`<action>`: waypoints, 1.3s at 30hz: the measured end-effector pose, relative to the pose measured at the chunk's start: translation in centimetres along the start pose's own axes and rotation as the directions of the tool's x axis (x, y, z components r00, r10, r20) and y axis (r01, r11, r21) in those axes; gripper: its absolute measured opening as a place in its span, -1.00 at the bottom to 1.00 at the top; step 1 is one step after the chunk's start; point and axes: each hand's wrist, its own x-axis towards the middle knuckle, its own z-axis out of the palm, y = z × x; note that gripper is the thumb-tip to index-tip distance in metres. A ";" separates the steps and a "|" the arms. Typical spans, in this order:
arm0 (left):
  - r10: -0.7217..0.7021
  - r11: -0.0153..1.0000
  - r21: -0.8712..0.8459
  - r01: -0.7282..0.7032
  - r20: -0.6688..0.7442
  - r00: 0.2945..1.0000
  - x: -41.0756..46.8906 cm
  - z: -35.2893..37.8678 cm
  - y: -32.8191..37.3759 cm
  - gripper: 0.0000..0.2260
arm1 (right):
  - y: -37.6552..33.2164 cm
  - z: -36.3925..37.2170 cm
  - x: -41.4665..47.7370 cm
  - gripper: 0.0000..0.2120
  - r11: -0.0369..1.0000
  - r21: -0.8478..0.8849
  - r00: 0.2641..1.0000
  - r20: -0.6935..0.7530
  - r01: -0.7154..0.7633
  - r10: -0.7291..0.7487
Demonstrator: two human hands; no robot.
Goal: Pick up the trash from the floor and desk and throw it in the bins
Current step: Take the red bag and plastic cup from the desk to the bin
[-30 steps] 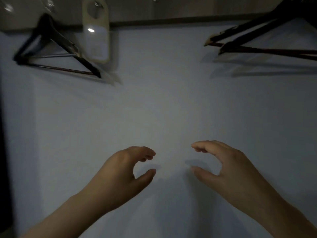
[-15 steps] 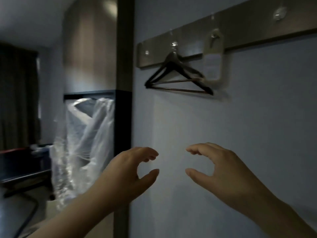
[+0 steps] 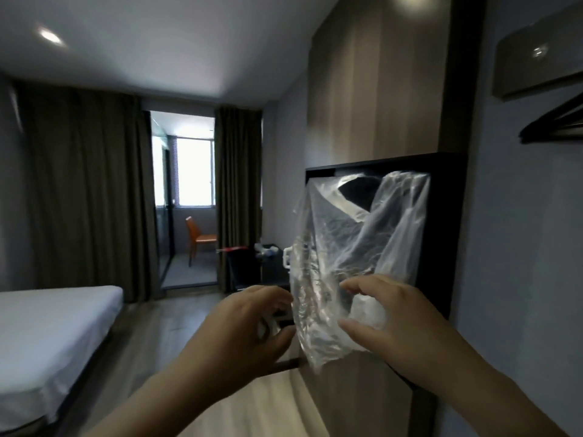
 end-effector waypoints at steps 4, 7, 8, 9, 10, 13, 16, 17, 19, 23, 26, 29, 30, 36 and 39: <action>-0.065 0.997 0.028 0.065 -0.016 0.998 -0.3 -0.7 -4.9 -0.60 | -1.0 4.8 3.7 -0.58 0.998 0.033 0.998 0.046 0.050 -0.051; -0.104 0.994 0.037 0.105 -0.024 0.994 0.4 -0.2 -8.2 -0.63 | -0.6 7.7 6.5 -0.59 0.996 0.046 0.994 0.080 0.076 -0.080; -0.113 0.993 0.042 0.114 -0.024 0.993 0.8 0.0 -9.2 -0.64 | -0.3 8.6 7.4 -0.59 0.995 0.048 0.993 0.086 0.082 -0.086; -0.119 0.992 0.048 0.120 -0.026 0.993 1.3 0.3 -10.3 -0.65 | 0.1 9.6 8.3 -0.59 0.995 0.049 0.992 0.088 0.088 -0.092; -0.124 0.990 0.057 0.125 -0.029 0.992 1.9 0.7 -11.3 -0.65 | 0.5 10.5 9.2 -0.58 0.994 0.050 0.991 0.086 0.095 -0.099; -0.126 0.988 0.088 0.130 -0.044 0.991 4.6 1.9 -14.3 -0.66 | 2.3 13.1 12.2 -0.58 0.992 0.067 0.990 0.082 0.107 -0.113; -0.122 0.987 0.095 0.126 -0.046 0.991 8.3 3.1 -16.9 -0.66 | 4.7 15.1 15.9 -0.58 0.990 0.087 0.991 0.072 0.110 -0.116; -0.122 0.987 0.101 0.125 -0.041 0.992 9.7 3.4 -17.7 -0.66 | 5.5 15.6 17.2 -0.58 0.990 0.095 0.991 0.067 0.106 -0.113; -0.121 0.986 0.115 0.124 -0.038 0.992 12.3 4.1 -19.4 -0.64 | 7.1 16.8 20.0 -0.56 0.989 0.099 0.991 0.060 0.111 -0.117; -0.133 0.982 0.129 0.139 -0.052 0.990 16.5 5.5 -23.5 -0.65 | 9.8 19.9 25.0 -0.56 0.987 0.099 0.988 0.076 0.124 -0.132; -0.154 0.979 0.127 0.160 -0.059 0.986 19.0 6.6 -27.0 -0.66 | 11.3 22.6 28.6 -0.55 0.985 0.117 0.983 0.119 0.124 -0.138; -0.171 0.976 0.128 0.177 -0.060 0.984 21.3 7.7 -31.1 -0.65 | 12.4 25.8 32.1 -0.54 0.985 0.107 0.979 0.140 0.133 -0.147; -0.175 0.975 0.126 0.182 -0.063 0.983 22.1 8.0 -32.6 -0.65 | 12.6 26.9 33.3 -0.54 0.986 0.102 0.978 0.147 0.134 -0.148; -0.188 0.972 0.129 0.198 -0.085 0.978 26.8 9.0 -42.4 -0.65 | 13.7 34.1 41.4 -0.54 0.985 0.103 0.977 0.151 0.138 -0.153; -0.188 0.972 0.124 0.200 -0.100 0.977 29.4 8.5 -48.1 -0.66 | 13.7 37.8 46.4 -0.54 0.985 0.092 0.975 0.154 0.145 -0.158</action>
